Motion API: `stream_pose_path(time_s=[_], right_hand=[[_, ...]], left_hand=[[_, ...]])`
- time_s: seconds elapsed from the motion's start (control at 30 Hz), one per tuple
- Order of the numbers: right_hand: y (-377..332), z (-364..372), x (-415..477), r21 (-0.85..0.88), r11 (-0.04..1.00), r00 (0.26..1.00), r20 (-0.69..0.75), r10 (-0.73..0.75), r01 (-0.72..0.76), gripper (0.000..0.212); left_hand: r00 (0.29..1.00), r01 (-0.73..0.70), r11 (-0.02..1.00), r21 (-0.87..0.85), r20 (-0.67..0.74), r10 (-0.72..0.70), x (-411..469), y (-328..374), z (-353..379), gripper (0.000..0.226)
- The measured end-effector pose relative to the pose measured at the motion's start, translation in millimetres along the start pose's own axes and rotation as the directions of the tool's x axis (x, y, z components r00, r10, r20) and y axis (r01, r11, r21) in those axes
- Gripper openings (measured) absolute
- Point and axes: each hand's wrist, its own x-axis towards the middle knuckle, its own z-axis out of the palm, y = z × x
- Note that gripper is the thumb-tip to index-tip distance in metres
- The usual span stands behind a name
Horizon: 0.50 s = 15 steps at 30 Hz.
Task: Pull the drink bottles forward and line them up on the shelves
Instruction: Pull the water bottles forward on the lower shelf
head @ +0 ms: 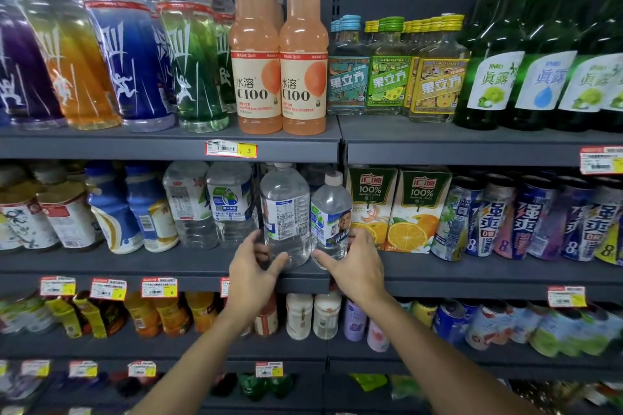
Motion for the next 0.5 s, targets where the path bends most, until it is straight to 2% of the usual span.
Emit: stream_pose_path(time_s=[0.1,0.23,0.3,0.4,0.5], right_hand=[[0.4,-0.8,-0.7,-0.009,1.000,1.000,0.004,-0.002,0.002,0.077],[1.1,-1.6,-2.0,-0.015,1.000,1.000,0.007,-0.005,0.005,0.079],[2.3,-1.5,-3.1,-0.007,1.000,1.000,0.009,-0.018,0.018,0.081],[4.4,-2.4,-5.2,0.002,0.999,0.999,0.024,-0.041,0.041,0.084],[4.3,-2.2,-6.1,-0.020,0.999,0.999,0.035,-0.038,0.039,0.083]], left_hand=[[0.992,-0.058,0.996,0.067,0.117,0.050,11.5,-1.4,-6.7,0.076],[0.976,0.008,0.999,-0.038,0.217,0.000,14.9,-2.0,-3.7,0.087],[0.979,0.018,0.999,-0.039,0.202,-0.010,16.2,-3.5,-1.1,0.091],[0.987,-0.039,0.998,0.040,0.156,0.032,14.3,-7.9,2.7,0.091],[0.999,-0.008,0.999,0.044,0.044,0.006,8.8,-7.9,7.9,0.093]])
